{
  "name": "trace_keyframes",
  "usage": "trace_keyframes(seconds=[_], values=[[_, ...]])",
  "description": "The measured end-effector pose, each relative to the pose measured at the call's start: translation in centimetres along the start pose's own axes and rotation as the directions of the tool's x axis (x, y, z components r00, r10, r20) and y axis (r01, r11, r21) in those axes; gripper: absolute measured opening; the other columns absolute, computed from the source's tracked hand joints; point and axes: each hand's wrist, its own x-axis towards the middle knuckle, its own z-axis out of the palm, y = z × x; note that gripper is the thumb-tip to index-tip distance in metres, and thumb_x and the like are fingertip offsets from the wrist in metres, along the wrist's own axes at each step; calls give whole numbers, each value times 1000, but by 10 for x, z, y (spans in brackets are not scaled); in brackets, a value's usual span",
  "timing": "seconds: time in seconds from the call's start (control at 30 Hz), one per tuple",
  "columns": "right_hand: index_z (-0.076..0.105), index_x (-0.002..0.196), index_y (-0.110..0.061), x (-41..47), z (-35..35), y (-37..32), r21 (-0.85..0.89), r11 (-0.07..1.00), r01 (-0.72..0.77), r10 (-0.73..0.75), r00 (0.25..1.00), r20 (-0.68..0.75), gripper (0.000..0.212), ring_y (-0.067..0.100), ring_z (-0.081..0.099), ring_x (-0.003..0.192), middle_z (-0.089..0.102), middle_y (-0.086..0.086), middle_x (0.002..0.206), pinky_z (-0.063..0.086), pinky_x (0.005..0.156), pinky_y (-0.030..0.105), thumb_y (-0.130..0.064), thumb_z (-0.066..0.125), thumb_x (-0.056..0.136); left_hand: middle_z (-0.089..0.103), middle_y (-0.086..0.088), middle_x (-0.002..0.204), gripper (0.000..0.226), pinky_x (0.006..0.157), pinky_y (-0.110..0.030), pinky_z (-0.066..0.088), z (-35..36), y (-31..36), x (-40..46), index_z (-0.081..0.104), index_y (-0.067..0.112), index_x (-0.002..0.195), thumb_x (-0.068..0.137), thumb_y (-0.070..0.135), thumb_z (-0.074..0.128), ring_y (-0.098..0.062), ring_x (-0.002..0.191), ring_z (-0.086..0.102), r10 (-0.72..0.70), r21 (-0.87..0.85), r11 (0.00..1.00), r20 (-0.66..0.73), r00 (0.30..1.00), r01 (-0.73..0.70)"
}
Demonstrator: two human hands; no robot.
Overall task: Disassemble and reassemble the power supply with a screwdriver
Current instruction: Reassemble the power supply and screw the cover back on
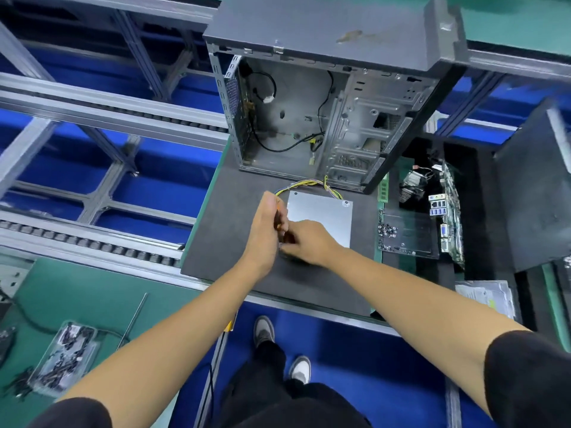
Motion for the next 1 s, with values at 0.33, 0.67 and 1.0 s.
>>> trace_keyframes(seconds=[0.33,0.67,1.0], values=[[65,85,-18,6,10,14,-88,992,88,-90,996,-18,27,26,62,80,71,2,83,44,66,36,-40,49,88,24,0,51,46,45,-26,15,-1,7,15,35,19,53,79,55,47,-14,47,15,-58,-28,997,337,940,71],[56,77,-16,4,9,14,-71,988,136,-139,990,-40,33,27,55,67,60,2,74,35,53,34,-43,39,84,38,-14,57,23,56,-22,34,22,19,-2,55,12,94,80,5,38,-15,56,37,167,94,979,138,976,-181],[36,71,-30,5,10,15,-90,983,158,-165,983,-75,23,23,46,62,53,-2,66,25,58,32,-36,47,90,34,12,49,17,44,-16,20,14,18,35,43,11,69,82,21,45,-8,42,21,25,-54,999,355,935,-6]])
